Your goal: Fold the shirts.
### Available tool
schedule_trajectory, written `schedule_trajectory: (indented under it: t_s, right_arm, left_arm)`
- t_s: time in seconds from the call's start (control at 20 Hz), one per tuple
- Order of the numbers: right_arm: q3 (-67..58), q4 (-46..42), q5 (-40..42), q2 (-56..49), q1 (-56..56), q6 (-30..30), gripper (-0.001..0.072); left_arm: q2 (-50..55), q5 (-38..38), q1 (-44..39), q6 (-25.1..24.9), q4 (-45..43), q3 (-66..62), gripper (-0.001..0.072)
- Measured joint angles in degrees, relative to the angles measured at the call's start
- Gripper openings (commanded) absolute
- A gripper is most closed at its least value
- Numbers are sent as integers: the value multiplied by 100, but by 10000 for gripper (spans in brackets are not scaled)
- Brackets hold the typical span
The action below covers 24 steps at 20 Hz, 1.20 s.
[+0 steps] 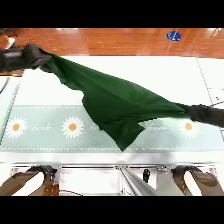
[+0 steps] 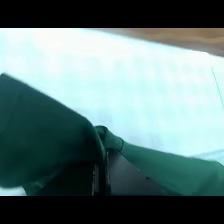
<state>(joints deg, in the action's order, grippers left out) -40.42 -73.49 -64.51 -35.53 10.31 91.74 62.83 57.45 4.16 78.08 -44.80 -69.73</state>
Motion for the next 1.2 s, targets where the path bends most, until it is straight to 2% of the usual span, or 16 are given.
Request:
schedule_trajectory:
  t_s: [0.1, 0.15, 0.2, 0.25, 0.3, 0.35, 0.45, 0.6, 0.75, 0.85, 1.0, 1.2]
  right_arm:
    - [-15, 2, 494, -866, 0, -83, 20]
    - [-76, 2, 673, -1268, 0, -116, 20]
    - [-168, 4, 828, -1690, 0, -142, 20]
    - [-269, 9, 916, -2061, 0, -162, 22]
    - [-382, 44, 1001, -2422, 0, -175, 116]
    - [-501, 90, 1036, -2730, 0, -177, 405]
    - [-754, 186, 1036, -3154, 9, -199, 409]
    - [-1272, 85, 625, -3346, 289, -289, 409]
    - [-1488, -315, 275, -2970, 1158, -378, 408]
    - [-1252, -428, 247, -2618, 1899, -398, 407]
    - [-323, -70, 422, -2203, 2785, -490, 407]
    - [772, 887, 702, -2004, 3191, -940, 407]
  left_arm:
    - [555, 131, -83, 13, 173, -57, 26]
    - [776, 184, -131, 39, 214, -74, 71]
    - [979, 275, -188, 63, 256, -85, 157]
    - [1137, 308, -247, 90, 284, -94, 345]
    - [1276, 372, -317, 111, 323, -98, 505]
    - [1384, 435, -380, 136, 334, -103, 508]
    - [1528, 579, -442, 149, 308, -109, 508]
    - [1545, 894, -219, 243, -98, -111, 508]
    - [1261, 1204, 232, 343, -756, 149, 508]
    - [907, 1189, 527, 382, -981, 765, 508]
    - [483, 1241, 675, 109, -691, 2004, 507]
    - [271, 1270, 308, -479, 358, 3388, 507]
